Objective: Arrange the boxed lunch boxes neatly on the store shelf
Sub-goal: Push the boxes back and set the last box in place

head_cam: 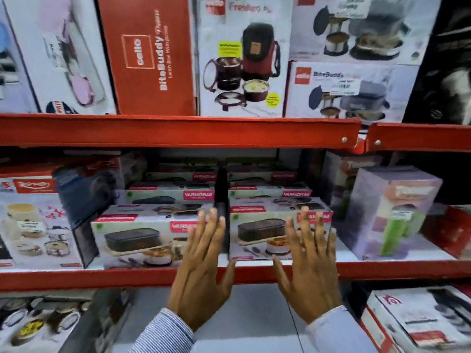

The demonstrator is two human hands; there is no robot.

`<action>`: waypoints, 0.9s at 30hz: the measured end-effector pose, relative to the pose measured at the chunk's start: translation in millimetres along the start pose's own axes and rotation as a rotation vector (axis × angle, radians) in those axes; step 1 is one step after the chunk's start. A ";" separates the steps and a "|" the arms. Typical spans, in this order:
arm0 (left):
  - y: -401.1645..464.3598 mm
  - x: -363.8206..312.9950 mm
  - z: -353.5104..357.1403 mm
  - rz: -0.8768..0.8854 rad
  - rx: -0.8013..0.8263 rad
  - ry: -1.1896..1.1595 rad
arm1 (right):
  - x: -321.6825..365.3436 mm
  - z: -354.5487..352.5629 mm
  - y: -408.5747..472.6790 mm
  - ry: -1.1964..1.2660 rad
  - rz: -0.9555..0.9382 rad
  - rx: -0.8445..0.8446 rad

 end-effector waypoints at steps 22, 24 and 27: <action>16.8 -28.2 62.1 -0.564 0.055 -0.284 | -120.2 30.0 1.4 0.684 0.332 0.204; 15.3 -27.0 60.8 -0.560 0.051 -0.288 | -122.2 33.0 -0.7 0.690 0.339 0.188; 12.6 -29.5 57.6 -0.552 0.040 -0.272 | -120.5 31.5 -4.8 0.711 0.356 0.184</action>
Point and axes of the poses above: each hand's wrist, its own y-axis towards the middle knuckle, its own z-axis out of the palm, x = y × z, the point moved 3 cm from there along y, towards the middle knuckle, and after that the axes turned 5 degrees about -z, right-handed, at the moved point
